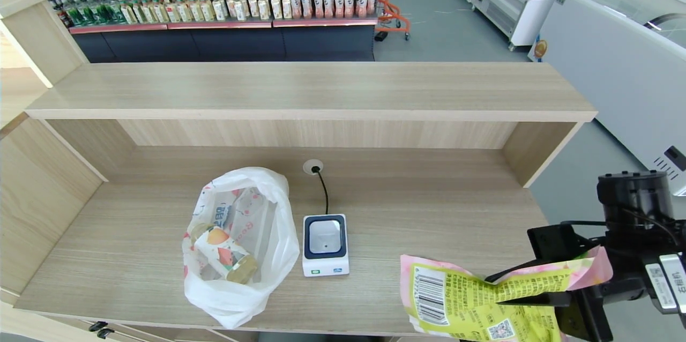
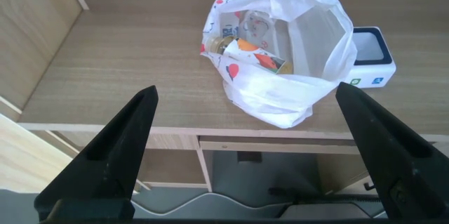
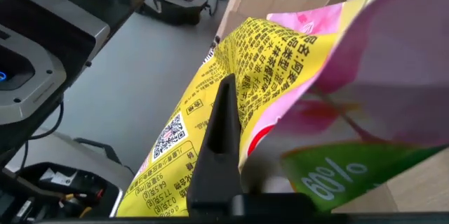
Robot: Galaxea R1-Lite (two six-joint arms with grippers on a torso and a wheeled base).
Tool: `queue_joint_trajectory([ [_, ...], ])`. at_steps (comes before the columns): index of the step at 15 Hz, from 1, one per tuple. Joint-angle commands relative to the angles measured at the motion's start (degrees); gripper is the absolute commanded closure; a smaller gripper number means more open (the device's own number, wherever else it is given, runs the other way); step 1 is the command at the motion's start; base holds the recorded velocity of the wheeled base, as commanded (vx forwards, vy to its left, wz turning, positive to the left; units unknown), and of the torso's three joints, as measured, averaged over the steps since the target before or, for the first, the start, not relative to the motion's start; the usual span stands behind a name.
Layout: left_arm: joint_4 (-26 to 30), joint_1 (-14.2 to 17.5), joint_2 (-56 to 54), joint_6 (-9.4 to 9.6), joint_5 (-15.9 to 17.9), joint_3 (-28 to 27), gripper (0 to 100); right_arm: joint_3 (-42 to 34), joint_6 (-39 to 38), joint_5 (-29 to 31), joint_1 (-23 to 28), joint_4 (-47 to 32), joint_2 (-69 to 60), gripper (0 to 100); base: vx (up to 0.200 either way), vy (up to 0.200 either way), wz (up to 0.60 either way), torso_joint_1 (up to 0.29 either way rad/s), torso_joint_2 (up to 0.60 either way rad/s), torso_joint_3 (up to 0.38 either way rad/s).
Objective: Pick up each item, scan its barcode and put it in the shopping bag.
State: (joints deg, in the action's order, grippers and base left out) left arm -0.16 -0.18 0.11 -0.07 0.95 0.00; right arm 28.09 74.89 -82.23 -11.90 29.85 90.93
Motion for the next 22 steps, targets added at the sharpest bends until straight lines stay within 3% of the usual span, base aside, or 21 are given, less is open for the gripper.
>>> queue_joint_trajectory([
  [1, 0.0, 0.0, 0.0, -0.01, 0.0, 0.0, 0, -0.1, 0.4, 0.0, -1.3, 0.0, 1.2, 100, 0.000, 0.000, 0.00, 0.000, 0.00, 0.000],
  [9, 0.0, 0.0, 0.0, -0.01, 0.0, 0.0, 0, -0.3, 1.9, 0.3, -6.2, -0.1, 1.9, 100, 0.000, 0.000, 0.00, 0.000, 0.00, 0.000],
  [22, 0.0, 0.0, 0.0, -0.01, 0.0, 0.0, 0, -1.3, 6.6, 1.3, -5.4, -5.9, 0.5, 100, 0.000, 0.000, 0.00, 0.000, 0.00, 0.000],
])
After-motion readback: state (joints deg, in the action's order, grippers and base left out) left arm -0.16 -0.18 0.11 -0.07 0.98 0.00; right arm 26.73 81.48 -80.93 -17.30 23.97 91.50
